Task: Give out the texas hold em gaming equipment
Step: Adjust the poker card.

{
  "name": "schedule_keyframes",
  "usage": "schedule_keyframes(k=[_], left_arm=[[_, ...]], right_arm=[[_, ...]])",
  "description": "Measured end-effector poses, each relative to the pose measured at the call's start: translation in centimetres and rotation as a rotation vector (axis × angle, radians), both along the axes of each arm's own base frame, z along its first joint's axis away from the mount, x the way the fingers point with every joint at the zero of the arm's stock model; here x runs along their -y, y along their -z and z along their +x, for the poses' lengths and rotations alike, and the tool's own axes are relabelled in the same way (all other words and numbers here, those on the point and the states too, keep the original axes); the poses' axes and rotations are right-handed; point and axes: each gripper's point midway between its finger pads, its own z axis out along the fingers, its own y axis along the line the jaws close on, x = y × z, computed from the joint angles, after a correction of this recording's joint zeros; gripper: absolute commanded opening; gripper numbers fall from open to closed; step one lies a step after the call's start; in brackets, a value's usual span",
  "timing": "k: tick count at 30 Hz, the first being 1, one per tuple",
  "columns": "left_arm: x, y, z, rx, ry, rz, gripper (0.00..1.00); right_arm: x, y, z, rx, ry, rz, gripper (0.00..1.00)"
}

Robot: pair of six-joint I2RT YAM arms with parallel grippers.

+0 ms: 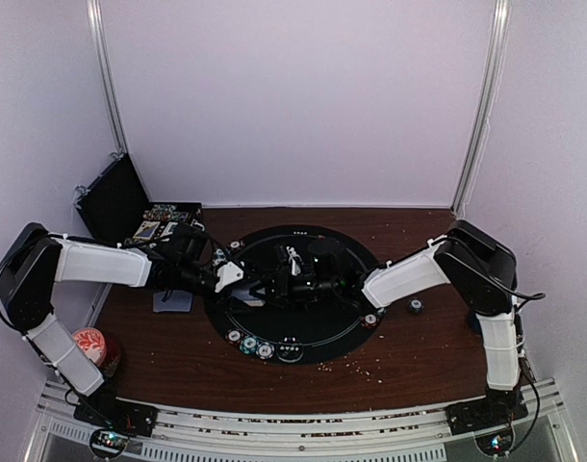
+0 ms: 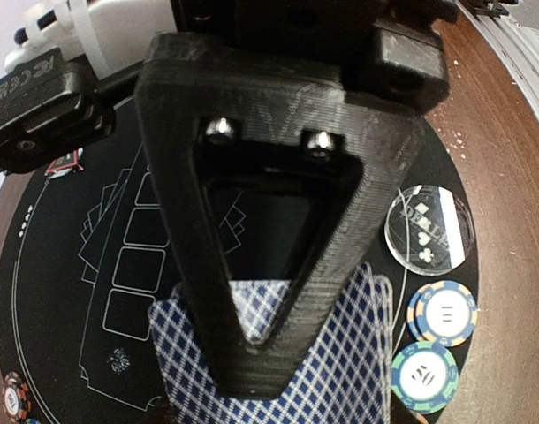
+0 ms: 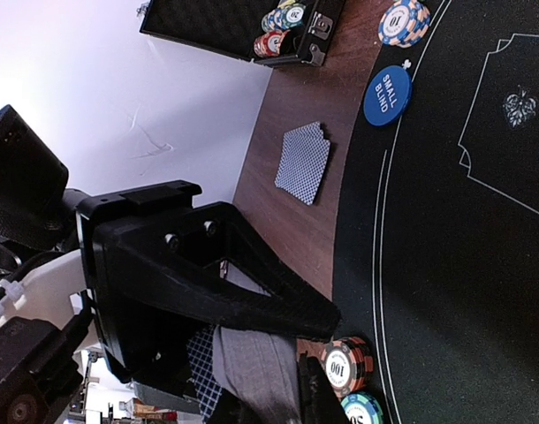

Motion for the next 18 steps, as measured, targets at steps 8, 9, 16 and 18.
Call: schedule_keyframes(k=[8,9,16,18], left_arm=[[-0.1,0.3,-0.3,-0.018,0.001,0.008,0.49],[-0.1,0.3,-0.3,-0.019,0.001,0.008,0.53],[0.0,0.5,0.2,0.01,0.0,0.018,0.96],[0.1,0.6,0.3,0.014,-0.001,0.022,0.98]], right_arm=[[0.0,0.4,-0.3,0.003,-0.007,-0.018,0.1],[0.0,0.4,-0.3,0.003,-0.007,-0.018,0.07],[-0.6,-0.8,-0.1,-0.023,-0.01,0.011,0.0],[-0.7,-1.2,-0.1,-0.027,-0.013,0.026,0.0]])
